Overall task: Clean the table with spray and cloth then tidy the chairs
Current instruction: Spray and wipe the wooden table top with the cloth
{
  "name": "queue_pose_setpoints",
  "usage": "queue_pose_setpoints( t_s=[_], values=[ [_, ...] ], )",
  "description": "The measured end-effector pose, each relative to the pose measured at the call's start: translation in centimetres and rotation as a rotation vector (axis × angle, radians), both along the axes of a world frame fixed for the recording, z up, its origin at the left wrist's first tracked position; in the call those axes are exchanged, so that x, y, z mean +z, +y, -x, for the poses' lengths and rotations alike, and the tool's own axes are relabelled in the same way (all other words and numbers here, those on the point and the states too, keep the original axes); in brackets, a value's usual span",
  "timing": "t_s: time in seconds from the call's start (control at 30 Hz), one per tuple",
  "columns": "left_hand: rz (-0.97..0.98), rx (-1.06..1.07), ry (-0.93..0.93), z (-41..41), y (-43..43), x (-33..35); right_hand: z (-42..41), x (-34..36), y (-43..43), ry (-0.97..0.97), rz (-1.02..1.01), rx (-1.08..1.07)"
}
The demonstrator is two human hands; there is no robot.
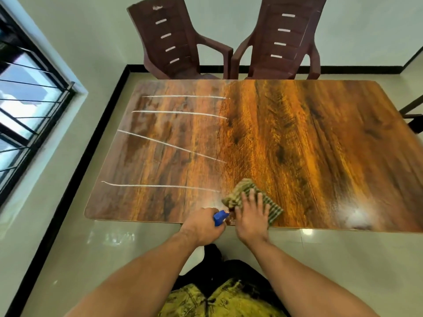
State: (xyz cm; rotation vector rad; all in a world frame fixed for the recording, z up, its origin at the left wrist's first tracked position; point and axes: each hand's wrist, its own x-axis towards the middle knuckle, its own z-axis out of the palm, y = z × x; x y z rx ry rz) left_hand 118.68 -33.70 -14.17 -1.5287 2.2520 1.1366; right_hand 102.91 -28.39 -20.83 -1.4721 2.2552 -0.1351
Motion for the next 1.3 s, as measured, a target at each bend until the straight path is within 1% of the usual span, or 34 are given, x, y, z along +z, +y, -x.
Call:
queue_pose_setpoints(
  t_s=[0.1,0.13,0.17,0.2,0.23,0.27,0.3,0.33,0.37,0.4,0.43,0.47,0.5,0.57,0.6,0.63,0.67,0.73,0.77,0.8,0.83,0.87,0.9,0.93,0.97,1.0,1.07,1.1,1.13,1.17,1.2,1.23,1.27,1.3],
  values=[
    [0.007,0.03,0.008,-0.6,-0.5,0.8,-0.5,-0.5,0.3,-0.047,0.03,0.576],
    [0.006,0.054,0.012,-1.1,-0.8,0.9,0.4,-0.8,-0.1,-0.049,0.046,0.651],
    [0.007,0.084,0.011,-1.6,-1.2,1.2,0.9,-1.0,-0.5,-0.004,0.06,0.61],
    [0.016,0.109,0.009,-2.1,-1.5,1.4,1.1,-1.3,-0.6,0.054,0.064,0.427],
    [0.026,0.132,0.001,-2.7,-2.1,1.5,0.5,-1.2,-0.9,0.084,0.037,0.185],
    [0.032,0.156,0.0,-3.2,-2.7,1.4,-0.8,-1.3,-1.3,0.071,0.024,0.039],
    [0.033,0.177,0.001,-3.7,-3.4,1.5,-2.2,-1.5,-1.2,0.059,0.06,0.063],
    [0.034,0.194,0.009,-4.0,-4.3,1.5,-3.4,-2.1,-1.1,0.042,0.111,0.259],
    [0.032,0.203,0.013,-4.3,-5.0,1.7,-3.7,-2.3,-1.0,0.041,0.124,0.561],
    [0.036,0.197,0.019,-4.5,-6.0,1.8,-2.3,-2.0,-1.8,0.044,0.162,0.783],
    [0.044,0.183,0.018,-4.6,-7.1,1.9,-0.4,-1.6,-3.2,0.042,0.141,0.845],
    [0.045,0.173,0.006,-4.7,-8.0,1.8,1.0,-1.3,-4.5,0.056,0.094,0.763],
    [0.044,0.159,-0.001,-4.7,-9.2,1.7,1.9,-1.2,-6.0,0.102,0.069,0.513],
    [0.035,0.122,0.002,-4.6,-11.6,1.6,1.3,-0.9,-8.5,0.164,0.011,-0.108],
    [0.033,0.09,0.005,-4.6,-13.0,1.6,-0.3,-1.0,-9.9,0.157,0.0,-0.26],
    [0.03,0.049,0.001,-4.7,-14.1,1.6,-2.4,-1.3,-10.7,0.155,0.013,-0.263],
    [0.033,0.008,0.005,-4.9,-15.7,1.5,-4.4,-1.9,-11.1,0.151,0.055,-0.132],
    [0.028,-0.075,0.015,-5.4,-18.2,1.6,-6.4,-2.4,-10.3,0.123,0.107,0.406],
    [0.034,-0.126,0.017,-5.8,-19.3,1.7,-5.7,-2.2,-10.1,0.114,0.132,0.636],
    [0.038,-0.179,0.009,-6.3,-20.5,1.7,-4.6,-2.1,-10.3,0.114,0.14,0.724],
    [0.038,-0.238,0.009,-7.1,-21.7,1.7,-4.4,-1.9,-10.9,0.132,0.152,0.627],
    [0.036,-0.273,0.009,-7.5,-22.3,1.8,-3.8,-2.0,-11.2,0.161,0.132,0.355],
    [0.037,-0.304,0.016,-7.9,-22.6,1.8,-3.9,-1.6,-11.6,0.174,0.065,-0.049],
    [0.034,-0.357,0.024,-9.3,-23.7,1.5,-6.5,-1.6,-12.8,0.179,-0.032,-0.417],
    [0.042,-0.386,0.045,-10.1,-24.0,1.3,-8.6,-1.3,-13.7,0.144,-0.095,-0.606],
    [0.047,-0.417,0.058,-11.2,-24.5,1.1,-11.1,-1.0,-14.3,0.127,-0.062,-0.608],
    [0.032,-0.485,0.064,-13.2,-25.0,0.8,-14.8,-0.8,-12.7,0.083,-0.002,-0.251],
    [0.019,-0.503,0.075,-14.1,-25.1,0.7,-15.0,-0.6,-11.1,0.063,0.005,-0.112],
    [0.005,-0.511,0.086,-14.9,-25.3,0.7,-14.8,-0.4,-10.0,0.055,0.0,-0.136],
    [-0.007,-0.541,0.101,-16.0,-25.5,0.8,-15.2,-0.5,-9.2,0.072,-0.012,-0.318],
    [-0.02,-0.565,0.11,-16.5,-25.5,1.0,-15.5,-0.5,-8.9,0.098,-0.057,-0.581],
    [-0.036,-0.584,0.115,-17.0,-25.5,1.1,-16.6,-0.4,-9.3,0.102,-0.119,-0.789],
    [-0.05,-0.605,0.107,-17.3,-25.5,1.4,-18.5,-0.5,-10.3,0.095,-0.161,-0.839],
    [-0.051,-0.633,0.101,-17.5,-25.5,1.6,-20.2,-0.5,-11.1,0.098,-0.129,-0.74]
  ],
)
